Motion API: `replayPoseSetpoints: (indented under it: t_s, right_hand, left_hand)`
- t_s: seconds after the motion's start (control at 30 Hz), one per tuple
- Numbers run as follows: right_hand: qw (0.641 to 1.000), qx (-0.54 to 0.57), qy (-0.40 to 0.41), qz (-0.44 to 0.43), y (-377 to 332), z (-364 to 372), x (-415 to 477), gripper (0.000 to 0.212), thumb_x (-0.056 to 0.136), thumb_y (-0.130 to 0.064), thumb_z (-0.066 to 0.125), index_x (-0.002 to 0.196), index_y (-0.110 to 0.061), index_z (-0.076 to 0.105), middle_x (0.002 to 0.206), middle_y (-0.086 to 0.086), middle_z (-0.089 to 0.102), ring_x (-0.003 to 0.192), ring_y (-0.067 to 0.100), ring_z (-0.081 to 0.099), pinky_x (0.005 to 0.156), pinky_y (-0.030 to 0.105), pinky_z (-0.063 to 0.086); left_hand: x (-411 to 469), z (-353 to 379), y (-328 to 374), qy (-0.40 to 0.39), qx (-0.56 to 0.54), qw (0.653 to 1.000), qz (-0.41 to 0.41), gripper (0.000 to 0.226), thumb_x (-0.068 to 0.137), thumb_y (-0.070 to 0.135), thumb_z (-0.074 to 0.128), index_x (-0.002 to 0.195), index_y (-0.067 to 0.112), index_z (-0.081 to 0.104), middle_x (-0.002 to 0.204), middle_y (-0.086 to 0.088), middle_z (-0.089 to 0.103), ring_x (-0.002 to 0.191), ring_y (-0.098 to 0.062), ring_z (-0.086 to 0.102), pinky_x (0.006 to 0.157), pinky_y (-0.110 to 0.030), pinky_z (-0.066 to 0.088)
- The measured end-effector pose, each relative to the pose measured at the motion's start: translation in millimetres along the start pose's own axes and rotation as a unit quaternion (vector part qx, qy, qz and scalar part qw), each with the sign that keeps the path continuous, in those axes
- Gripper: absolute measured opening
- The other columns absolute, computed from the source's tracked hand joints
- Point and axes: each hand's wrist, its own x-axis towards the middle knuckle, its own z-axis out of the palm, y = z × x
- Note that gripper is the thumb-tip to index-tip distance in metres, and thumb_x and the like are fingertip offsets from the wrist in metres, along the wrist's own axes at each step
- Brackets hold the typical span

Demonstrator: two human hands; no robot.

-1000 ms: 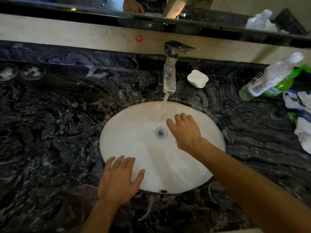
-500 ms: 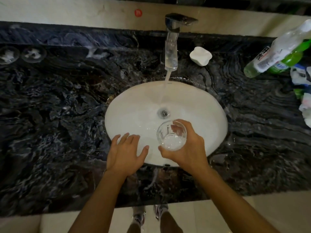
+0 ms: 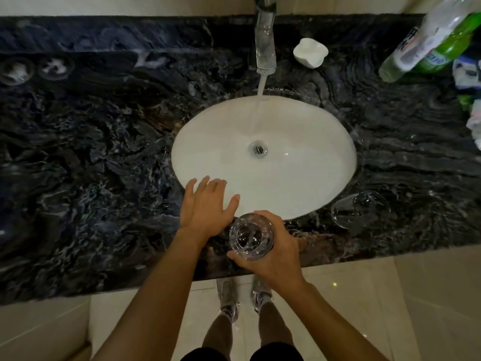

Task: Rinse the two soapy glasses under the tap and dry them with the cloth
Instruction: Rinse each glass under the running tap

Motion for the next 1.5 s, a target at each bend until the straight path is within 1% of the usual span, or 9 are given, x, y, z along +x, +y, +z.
replayPoseSetpoints:
  t_s: [0.27,0.4,0.53,0.63,0.7,0.8,0.9,1.1,1.5]
  right_hand:
    - [0.998,0.020,-0.026,0.045,-4.0,-0.1,-3.3,0.100,0.049,-0.051,0.098,0.133,-0.026,0.050,0.129,-0.027,0.057,0.120,-0.006,0.059,0.102,0.016,0.048]
    - [0.993,0.055,-0.064,0.085,-11.5,-14.0,-9.7,0.120,0.050,-0.062,0.094,0.150,-0.031,0.037,0.145,-0.023,0.051,0.133,-0.003,0.051,0.109,0.020,0.043]
    - [0.996,0.031,-0.032,0.074,-18.6,-31.6,13.6,0.074,0.078,-0.067,0.069,0.143,-0.040,0.044,0.146,-0.022,0.052,0.137,-0.004,0.046,0.114,0.030,0.042]
    - [0.999,-0.035,0.013,0.032,-27.3,-49.5,65.5,0.058,0.085,-0.059,0.064,0.137,-0.034,0.053,0.138,-0.014,0.060,0.127,-0.017,0.046,0.108,0.007,0.036]
    - [0.996,-0.090,0.027,-0.009,-35.5,-63.5,113.0,0.057,0.088,-0.050,0.066,0.138,-0.024,0.057,0.137,-0.008,0.062,0.123,-0.012,0.050,0.106,0.002,0.031]
    - [0.982,-0.156,0.040,-0.097,-46.6,-82.6,191.6,0.058,0.090,-0.036,0.068,0.141,-0.013,0.056,0.144,0.002,0.059,0.132,0.014,0.053,0.113,0.028,0.041]
    - [0.957,-0.215,0.064,-0.182,-55.3,-94.1,267.2,0.064,0.090,-0.024,0.074,0.146,-0.005,0.049,0.154,0.014,0.047,0.144,0.030,0.041,0.118,0.045,0.037]
    - [0.902,-0.334,0.063,-0.265,-62.9,-102.6,349.1,0.075,0.090,-0.026,0.069,0.153,-0.001,0.037,0.163,0.022,0.028,0.153,0.038,0.023,0.122,0.056,0.027]
    - [0.914,-0.287,0.088,-0.272,-32.7,-93.0,348.2,0.064,0.090,-0.015,0.069,0.146,0.004,0.046,0.155,0.024,0.041,0.149,0.041,0.032,0.119,0.054,0.035]
  left_hand:
    - [-0.6,-3.1,0.4,-0.002,0.007,1.000,0.004,0.063,0.101,0.059,0.030,0.145,0.019,0.051,0.151,-0.002,0.055,0.149,-0.025,0.036,0.124,-0.048,0.012]
    - [0.3,-4.5,1.0,-0.012,-0.009,1.000,-0.005,0.063,0.102,0.059,0.030,0.148,0.020,0.047,0.157,-0.003,0.047,0.152,-0.024,0.030,0.126,-0.048,0.009]
    - [19.5,-15.4,-3.0,-0.002,-0.011,1.000,0.006,0.070,0.100,0.059,0.025,0.152,0.017,0.044,0.163,-0.009,0.038,0.154,-0.028,0.026,0.126,-0.048,0.008]
    - [53.6,-31.2,-10.1,0.024,0.004,1.000,0.007,0.082,0.095,0.064,0.012,0.154,0.014,0.040,0.164,-0.013,0.034,0.154,-0.032,0.025,0.126,-0.051,0.009]
    - [82.2,-43.7,-13.0,0.033,0.018,0.999,0.001,0.086,0.094,0.065,0.007,0.158,0.014,0.032,0.168,-0.014,0.025,0.156,-0.032,0.019,0.126,-0.051,0.006]
    - [127.8,-57.3,-12.9,0.018,0.057,0.998,-0.023,0.074,0.104,0.061,0.017,0.164,0.019,0.007,0.172,-0.010,-0.002,0.159,-0.030,-0.002,0.125,-0.051,-0.004]
    - [165.8,-65.4,-9.4,0.011,0.059,0.997,-0.042,0.076,0.104,0.063,0.021,0.163,0.022,-0.004,0.171,-0.009,-0.014,0.158,-0.030,-0.012,0.123,-0.057,-0.009]
    - [206.9,-58.4,-5.4,0.001,0.042,0.996,-0.079,0.078,0.098,0.072,0.012,0.152,0.033,-0.029,0.157,-0.002,-0.039,0.153,-0.030,-0.029,0.121,-0.062,-0.016]
    - [209.1,-47.4,-11.0,0.020,0.048,0.995,-0.083,0.081,0.091,0.077,0.001,0.155,0.035,-0.028,0.166,-0.002,-0.032,0.152,-0.029,-0.031,0.120,-0.059,-0.020]
